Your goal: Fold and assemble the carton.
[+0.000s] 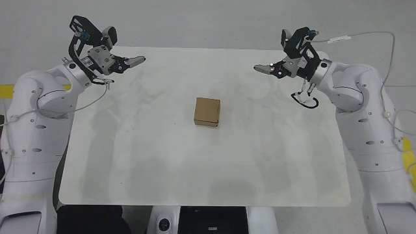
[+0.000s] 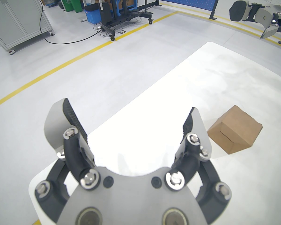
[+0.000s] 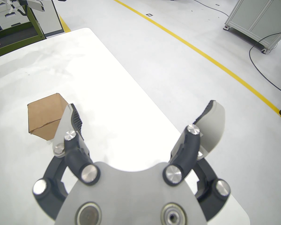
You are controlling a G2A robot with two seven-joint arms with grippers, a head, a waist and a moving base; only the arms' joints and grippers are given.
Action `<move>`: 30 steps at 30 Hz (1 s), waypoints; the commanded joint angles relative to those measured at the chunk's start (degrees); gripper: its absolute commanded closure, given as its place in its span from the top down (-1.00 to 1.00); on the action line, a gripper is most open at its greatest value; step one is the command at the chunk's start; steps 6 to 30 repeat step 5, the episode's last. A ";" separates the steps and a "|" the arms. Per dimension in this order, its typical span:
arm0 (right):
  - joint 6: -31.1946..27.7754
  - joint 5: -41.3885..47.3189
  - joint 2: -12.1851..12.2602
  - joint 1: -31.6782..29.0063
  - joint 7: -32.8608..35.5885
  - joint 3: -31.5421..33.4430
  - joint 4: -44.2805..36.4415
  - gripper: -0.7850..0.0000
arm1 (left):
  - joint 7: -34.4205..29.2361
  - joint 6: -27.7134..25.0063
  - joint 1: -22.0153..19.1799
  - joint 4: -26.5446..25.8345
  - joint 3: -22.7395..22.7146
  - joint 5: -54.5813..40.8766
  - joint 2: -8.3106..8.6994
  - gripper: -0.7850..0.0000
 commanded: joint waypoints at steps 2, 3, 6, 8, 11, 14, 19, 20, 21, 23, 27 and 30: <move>0.00 0.00 0.00 0.00 0.00 0.00 0.00 1.00 | 0.00 0.00 0.00 0.00 0.00 0.00 0.00 1.00; 0.00 0.00 0.00 0.00 0.00 0.00 0.00 1.00 | 0.00 0.00 0.00 0.00 0.00 0.00 0.00 1.00; 0.00 0.00 0.00 0.00 0.00 0.00 0.00 1.00 | 0.00 0.00 0.00 0.00 0.00 0.00 0.00 1.00; 0.00 0.00 0.00 0.00 0.00 0.00 0.00 1.00 | 0.00 0.00 0.00 0.00 0.00 0.00 0.00 1.00; 0.00 0.00 0.00 0.00 0.00 0.00 0.00 1.00 | 0.00 0.00 0.00 0.00 0.00 0.00 0.00 1.00; 0.00 0.00 0.00 0.00 0.00 0.00 0.00 1.00 | 0.00 0.00 0.00 0.00 0.00 0.00 0.00 1.00; 0.00 0.00 0.00 0.00 0.00 0.00 0.00 1.00 | 0.00 0.00 0.00 0.00 0.00 0.00 0.00 1.00; 0.00 0.00 0.00 0.00 0.00 0.00 0.00 1.00 | 0.00 0.00 0.00 0.00 0.00 0.00 0.00 1.00; 0.00 0.00 0.00 0.00 0.00 0.00 0.00 1.00 | 0.00 0.00 0.00 0.00 0.00 0.00 0.00 1.00; 0.00 0.00 0.00 0.00 0.00 0.00 0.00 1.00 | 0.00 0.00 0.00 0.00 0.00 0.00 0.00 1.00; 0.00 0.00 0.00 0.00 0.00 0.00 0.00 1.00 | 0.00 0.00 0.00 0.00 0.00 0.00 0.00 1.00; 0.00 0.00 0.00 0.00 0.00 0.00 0.00 1.00 | 0.00 0.00 0.00 0.00 0.00 0.00 0.00 1.00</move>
